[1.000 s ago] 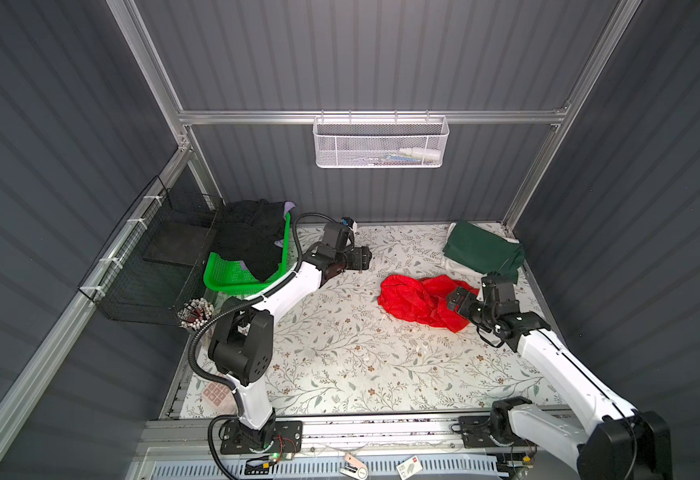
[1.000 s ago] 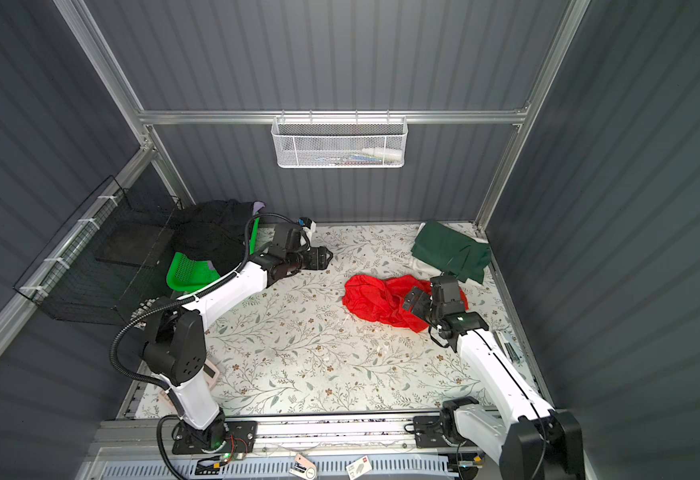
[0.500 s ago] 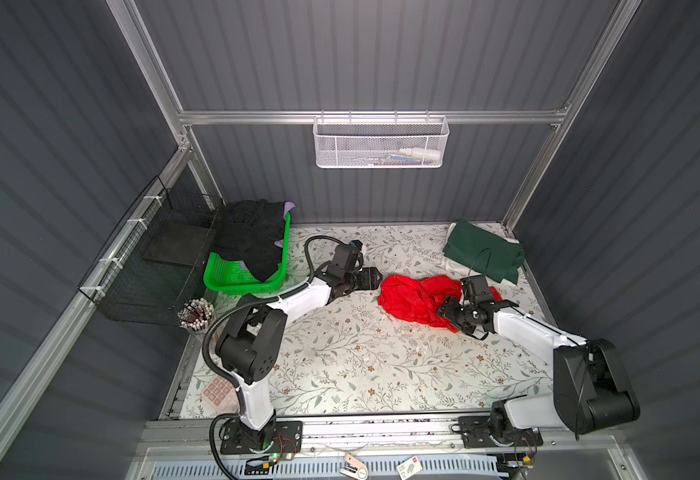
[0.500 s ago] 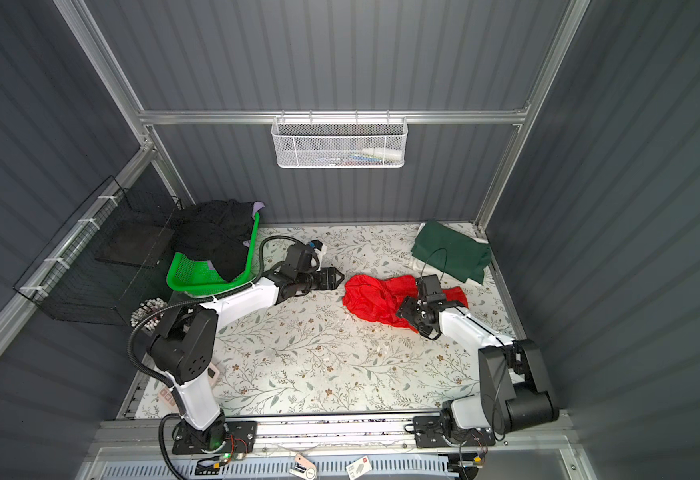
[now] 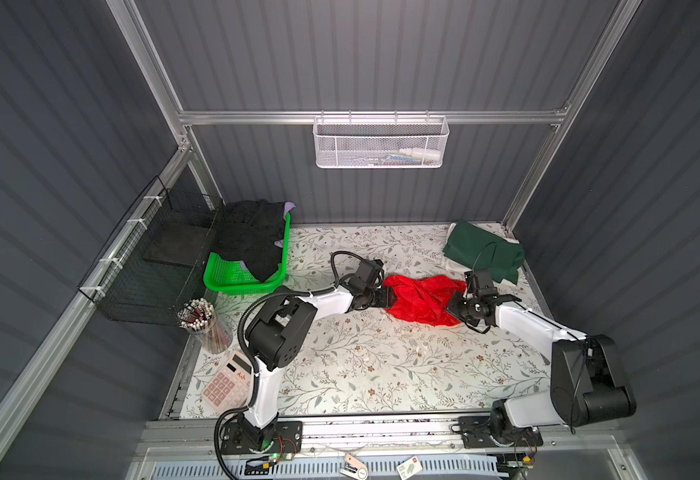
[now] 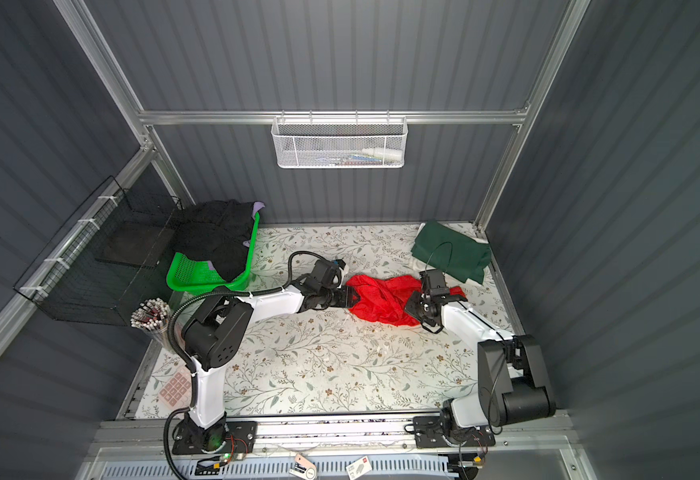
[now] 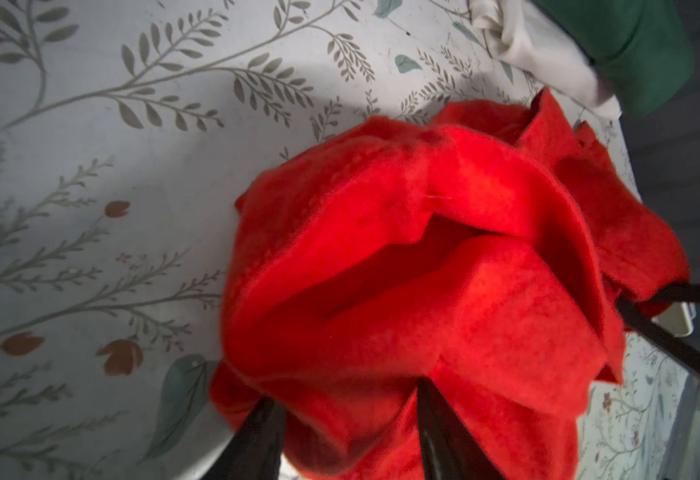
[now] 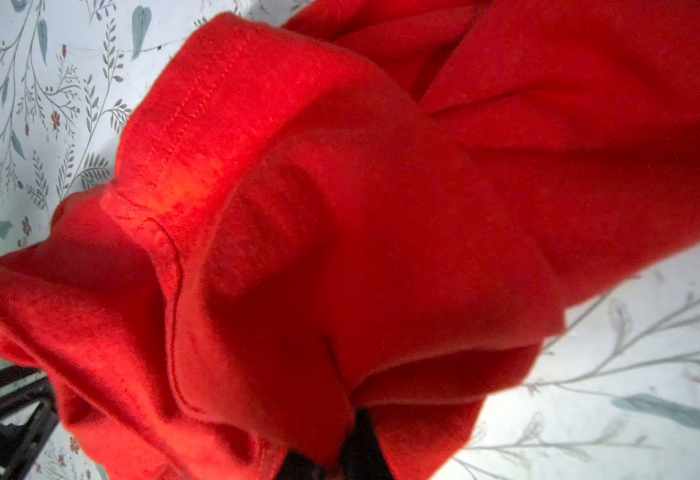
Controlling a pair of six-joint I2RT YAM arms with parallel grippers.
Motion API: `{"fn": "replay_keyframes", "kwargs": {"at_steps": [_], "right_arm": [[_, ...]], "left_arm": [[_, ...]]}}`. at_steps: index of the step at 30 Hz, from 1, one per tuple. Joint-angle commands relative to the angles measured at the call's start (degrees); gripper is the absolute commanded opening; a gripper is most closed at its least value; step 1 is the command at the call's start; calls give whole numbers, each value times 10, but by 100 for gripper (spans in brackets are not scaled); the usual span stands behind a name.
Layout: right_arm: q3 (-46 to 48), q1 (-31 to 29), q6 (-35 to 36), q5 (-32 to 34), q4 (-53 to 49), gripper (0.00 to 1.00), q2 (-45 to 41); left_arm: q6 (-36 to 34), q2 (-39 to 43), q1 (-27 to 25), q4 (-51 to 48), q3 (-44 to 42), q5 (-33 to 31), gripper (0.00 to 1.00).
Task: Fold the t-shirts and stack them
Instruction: 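Grasp the hanging red t-shirt with the right gripper and lay it on the table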
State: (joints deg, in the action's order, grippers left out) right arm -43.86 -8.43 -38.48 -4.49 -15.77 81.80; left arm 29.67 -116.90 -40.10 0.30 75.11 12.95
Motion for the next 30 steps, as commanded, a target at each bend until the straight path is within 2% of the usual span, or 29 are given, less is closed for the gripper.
{"fn": "replay_keyframes", "kwargs": {"at_steps": [1,7,15,20,23,27,30], "right_arm": [[-12,7,15,15,-16,1,-25],[-13,21,25,20,-35,0,-57],[-34,33,28,19,-62,0,-95],[-41,33,22,16,-93,0,-125],[-42,33,14,14,-91,0,-136],[-75,33,17,16,-128,0,-127],[-96,33,18,20,-154,0,-128]], "left_arm": [[0,-15,-3,-2,24,0,45],[-6,-18,-3,-10,27,-16,45],[-34,2,-6,-49,18,-100,49],[-41,-24,-11,-44,40,-106,51],[-53,-52,-15,-55,92,-98,47],[-59,-62,-16,-54,121,-81,16],[-79,-39,-15,-62,118,-118,4]]}}
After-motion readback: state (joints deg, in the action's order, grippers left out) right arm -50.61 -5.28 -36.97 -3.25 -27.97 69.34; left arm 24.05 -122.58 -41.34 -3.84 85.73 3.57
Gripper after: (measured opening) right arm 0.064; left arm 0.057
